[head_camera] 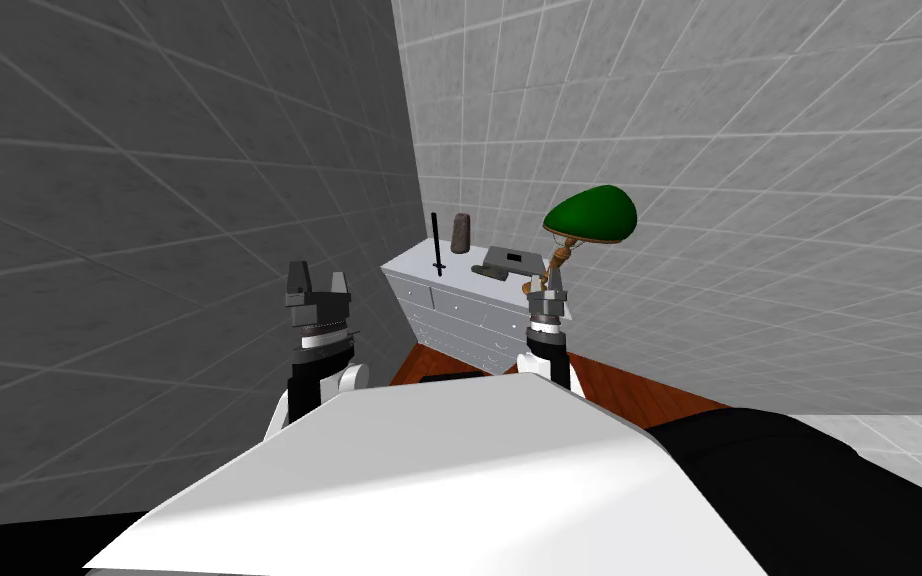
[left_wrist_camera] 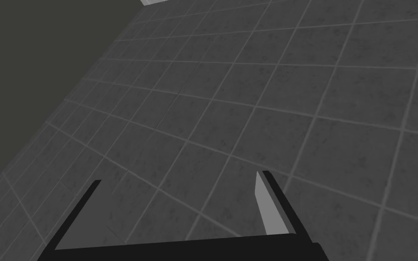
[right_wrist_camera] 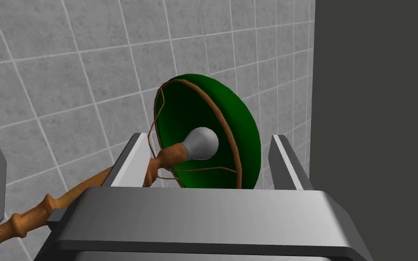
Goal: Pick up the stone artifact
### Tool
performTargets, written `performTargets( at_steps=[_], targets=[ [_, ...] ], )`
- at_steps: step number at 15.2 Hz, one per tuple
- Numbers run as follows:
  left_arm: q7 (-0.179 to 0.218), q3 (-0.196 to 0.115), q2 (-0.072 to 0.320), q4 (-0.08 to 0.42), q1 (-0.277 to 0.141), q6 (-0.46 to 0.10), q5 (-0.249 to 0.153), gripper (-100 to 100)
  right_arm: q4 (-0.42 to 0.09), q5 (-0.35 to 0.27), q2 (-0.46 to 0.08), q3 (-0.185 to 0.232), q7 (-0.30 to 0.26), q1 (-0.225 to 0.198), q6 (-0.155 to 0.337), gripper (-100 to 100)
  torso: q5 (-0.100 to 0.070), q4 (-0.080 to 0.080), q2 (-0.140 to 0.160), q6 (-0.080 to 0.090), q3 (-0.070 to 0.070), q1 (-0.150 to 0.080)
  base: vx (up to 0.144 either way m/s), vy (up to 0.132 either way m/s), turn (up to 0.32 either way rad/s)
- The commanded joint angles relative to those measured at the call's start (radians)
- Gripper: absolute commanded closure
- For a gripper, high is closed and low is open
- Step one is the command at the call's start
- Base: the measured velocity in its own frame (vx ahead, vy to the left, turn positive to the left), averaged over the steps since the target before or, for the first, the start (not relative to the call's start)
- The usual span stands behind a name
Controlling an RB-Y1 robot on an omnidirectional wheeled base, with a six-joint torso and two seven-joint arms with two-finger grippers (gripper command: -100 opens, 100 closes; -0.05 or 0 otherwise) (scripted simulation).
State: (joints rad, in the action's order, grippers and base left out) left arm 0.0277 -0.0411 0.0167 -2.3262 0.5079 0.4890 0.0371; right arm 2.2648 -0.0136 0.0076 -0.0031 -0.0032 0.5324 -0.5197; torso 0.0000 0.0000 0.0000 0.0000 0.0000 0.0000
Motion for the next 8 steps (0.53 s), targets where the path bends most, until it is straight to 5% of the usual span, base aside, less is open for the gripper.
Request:
performTargets(
  at_steps=[1, 8],
  targets=[
    [0.000, 0.000, 0.000, 0.000, 0.000, 0.000, 0.000, 0, -0.008, -0.003, -0.041, -0.003, -0.002, -0.001, -0.002, -100, 0.000, 0.000, 0.000, 0.000, 0.000, 0.000, 0.000, 0.005, 0.028],
    [0.000, 0.000, 0.000, 0.000, 0.000, 0.000, 0.000, 0, -0.053, -0.021, -0.182, -0.023, -0.012, -0.004, -0.017, -100, 0.000, 0.000, 0.000, 0.000, 0.000, 0.000, -0.001, 0.012, 0.045]
  ],
)
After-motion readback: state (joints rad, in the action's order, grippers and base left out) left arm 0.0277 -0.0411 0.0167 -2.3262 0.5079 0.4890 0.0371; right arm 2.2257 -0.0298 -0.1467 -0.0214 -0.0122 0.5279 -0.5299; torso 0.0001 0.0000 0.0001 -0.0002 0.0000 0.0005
